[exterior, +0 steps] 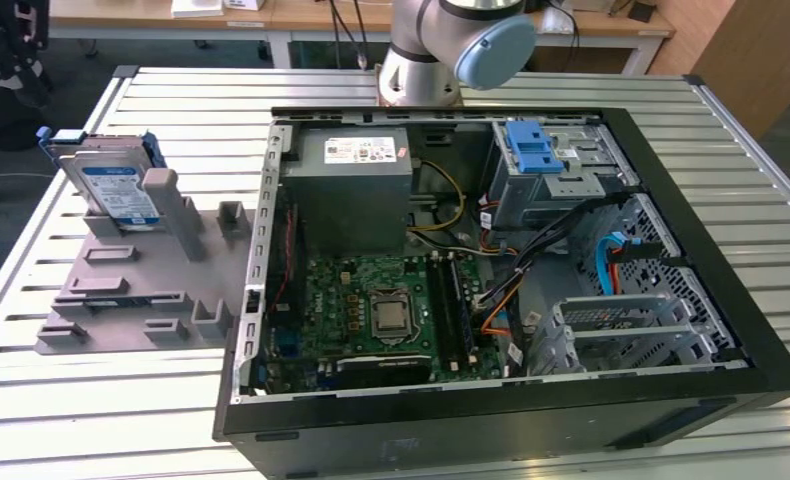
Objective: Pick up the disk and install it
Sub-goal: 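Pick up the disk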
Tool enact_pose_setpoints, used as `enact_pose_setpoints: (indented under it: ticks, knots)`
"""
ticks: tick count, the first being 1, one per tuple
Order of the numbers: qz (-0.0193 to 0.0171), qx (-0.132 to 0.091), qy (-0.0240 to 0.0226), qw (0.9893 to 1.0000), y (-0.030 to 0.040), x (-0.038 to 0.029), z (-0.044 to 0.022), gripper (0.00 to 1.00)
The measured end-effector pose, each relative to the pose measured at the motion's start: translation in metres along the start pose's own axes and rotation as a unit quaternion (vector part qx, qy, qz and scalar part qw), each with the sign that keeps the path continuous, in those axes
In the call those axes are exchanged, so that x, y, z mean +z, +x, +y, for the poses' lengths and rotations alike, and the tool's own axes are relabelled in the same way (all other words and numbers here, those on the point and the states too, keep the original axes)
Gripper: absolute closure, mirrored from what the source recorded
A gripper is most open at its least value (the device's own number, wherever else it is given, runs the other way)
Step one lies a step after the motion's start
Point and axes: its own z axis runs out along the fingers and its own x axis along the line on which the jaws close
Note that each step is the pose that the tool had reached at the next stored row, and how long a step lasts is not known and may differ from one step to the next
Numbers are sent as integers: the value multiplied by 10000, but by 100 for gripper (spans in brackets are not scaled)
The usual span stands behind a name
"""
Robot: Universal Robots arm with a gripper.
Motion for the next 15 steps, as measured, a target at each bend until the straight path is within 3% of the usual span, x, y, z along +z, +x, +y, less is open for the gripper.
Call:
enact_pose_setpoints:
  ticks: [6, 12, 15]
  knots:
    - [11, -367, -2, 9993, 0, 0, 0, 89]
    - [21, -710, -5, 9975, 0, 0, 0, 89]
    - [23, -758, -5, 9971, 0, 0, 0, 89]
